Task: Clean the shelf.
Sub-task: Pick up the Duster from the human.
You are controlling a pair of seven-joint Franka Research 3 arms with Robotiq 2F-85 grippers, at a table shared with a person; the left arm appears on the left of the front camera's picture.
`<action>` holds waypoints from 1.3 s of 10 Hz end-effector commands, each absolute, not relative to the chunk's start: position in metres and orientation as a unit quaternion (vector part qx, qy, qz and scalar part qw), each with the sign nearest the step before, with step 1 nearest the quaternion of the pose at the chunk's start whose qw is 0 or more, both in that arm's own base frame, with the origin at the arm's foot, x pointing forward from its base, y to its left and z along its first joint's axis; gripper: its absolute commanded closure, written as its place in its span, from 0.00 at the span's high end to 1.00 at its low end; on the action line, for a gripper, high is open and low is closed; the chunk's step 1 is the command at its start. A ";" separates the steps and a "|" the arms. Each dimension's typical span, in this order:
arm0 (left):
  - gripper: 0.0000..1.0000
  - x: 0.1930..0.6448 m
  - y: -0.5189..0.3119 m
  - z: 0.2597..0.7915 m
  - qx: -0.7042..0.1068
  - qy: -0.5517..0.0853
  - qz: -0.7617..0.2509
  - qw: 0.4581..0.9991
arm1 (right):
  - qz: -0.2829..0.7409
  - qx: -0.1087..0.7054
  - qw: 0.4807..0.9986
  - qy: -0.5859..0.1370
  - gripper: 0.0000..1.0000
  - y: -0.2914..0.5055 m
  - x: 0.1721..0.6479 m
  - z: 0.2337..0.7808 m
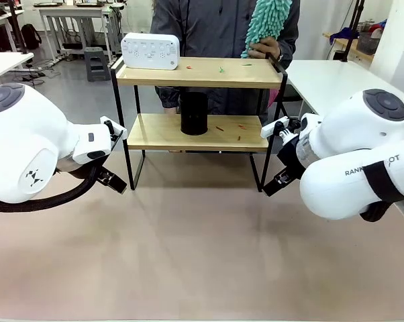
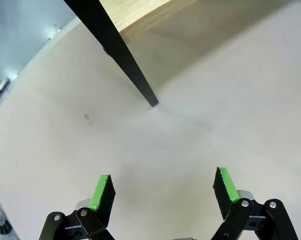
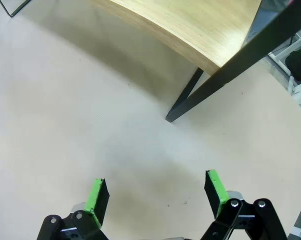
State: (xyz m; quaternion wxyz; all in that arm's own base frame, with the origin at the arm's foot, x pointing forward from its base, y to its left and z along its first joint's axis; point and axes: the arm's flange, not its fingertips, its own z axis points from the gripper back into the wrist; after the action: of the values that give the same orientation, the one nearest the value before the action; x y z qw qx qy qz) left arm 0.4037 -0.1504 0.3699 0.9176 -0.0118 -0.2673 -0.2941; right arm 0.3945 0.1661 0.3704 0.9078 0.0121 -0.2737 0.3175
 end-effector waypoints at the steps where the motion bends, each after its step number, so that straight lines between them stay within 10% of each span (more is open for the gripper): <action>1: 1.00 0.404 -0.151 0.370 -0.012 -0.267 -0.294 0.917 | 0.317 0.012 0.908 -0.274 1.00 0.166 0.394 0.371; 4: 1.00 0.348 -0.131 0.447 -0.153 -0.265 -0.390 0.868 | 0.398 0.096 0.878 -0.247 1.00 0.124 0.335 0.454; 7: 1.00 0.278 -0.001 0.523 -0.268 -0.346 -0.341 0.832 | 0.135 0.409 0.853 -0.295 1.00 -0.059 0.267 0.540; 10: 1.00 0.279 0.140 0.466 -0.441 -0.423 -0.149 0.777 | -0.107 0.626 0.698 -0.330 1.00 -0.214 0.270 0.456; 13: 1.00 0.338 0.148 0.390 -0.537 -0.339 -0.039 0.771 | -0.230 0.625 0.669 -0.330 1.00 -0.219 0.285 0.388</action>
State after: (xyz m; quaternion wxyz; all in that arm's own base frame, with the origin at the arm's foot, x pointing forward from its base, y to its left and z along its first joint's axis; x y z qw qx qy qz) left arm 0.3057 0.2011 0.4122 0.7710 -0.5135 -0.3721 -0.0580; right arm 0.2393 -0.2465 0.3795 0.7528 0.5829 -0.2866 -0.1067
